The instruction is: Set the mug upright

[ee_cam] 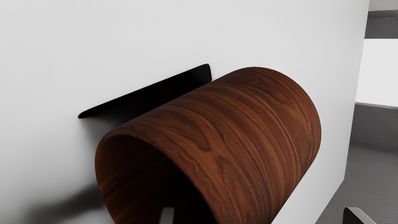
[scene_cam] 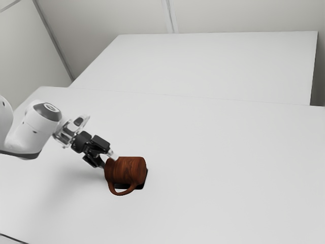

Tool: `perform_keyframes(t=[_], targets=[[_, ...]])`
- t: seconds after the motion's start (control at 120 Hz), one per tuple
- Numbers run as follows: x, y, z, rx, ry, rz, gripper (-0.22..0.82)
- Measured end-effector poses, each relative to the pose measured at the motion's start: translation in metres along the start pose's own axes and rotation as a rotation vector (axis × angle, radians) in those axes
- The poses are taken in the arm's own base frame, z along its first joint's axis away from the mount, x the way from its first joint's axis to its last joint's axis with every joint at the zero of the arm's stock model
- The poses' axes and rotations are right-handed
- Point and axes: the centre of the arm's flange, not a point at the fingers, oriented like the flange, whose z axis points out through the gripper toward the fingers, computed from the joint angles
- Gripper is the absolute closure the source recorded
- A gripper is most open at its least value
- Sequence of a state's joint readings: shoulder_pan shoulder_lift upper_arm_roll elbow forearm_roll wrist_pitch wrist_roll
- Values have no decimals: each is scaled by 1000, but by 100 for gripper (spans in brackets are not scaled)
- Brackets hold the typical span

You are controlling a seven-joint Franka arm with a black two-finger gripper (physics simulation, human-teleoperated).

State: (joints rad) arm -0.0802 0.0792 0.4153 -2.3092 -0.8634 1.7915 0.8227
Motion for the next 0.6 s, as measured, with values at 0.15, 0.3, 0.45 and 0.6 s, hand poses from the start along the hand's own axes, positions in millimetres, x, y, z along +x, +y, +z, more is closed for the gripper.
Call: perform_keyframes(t=[0.15, 0.3, 0.45, 0.6], targets=[[6, 13, 6, -1, 0, 30, 23], [14, 31, 12, 4, -6, 68, 37], [23, 50, 16, 16, -9, 100, 44], [25, 64, 21, 22, -18, 116, 61]])
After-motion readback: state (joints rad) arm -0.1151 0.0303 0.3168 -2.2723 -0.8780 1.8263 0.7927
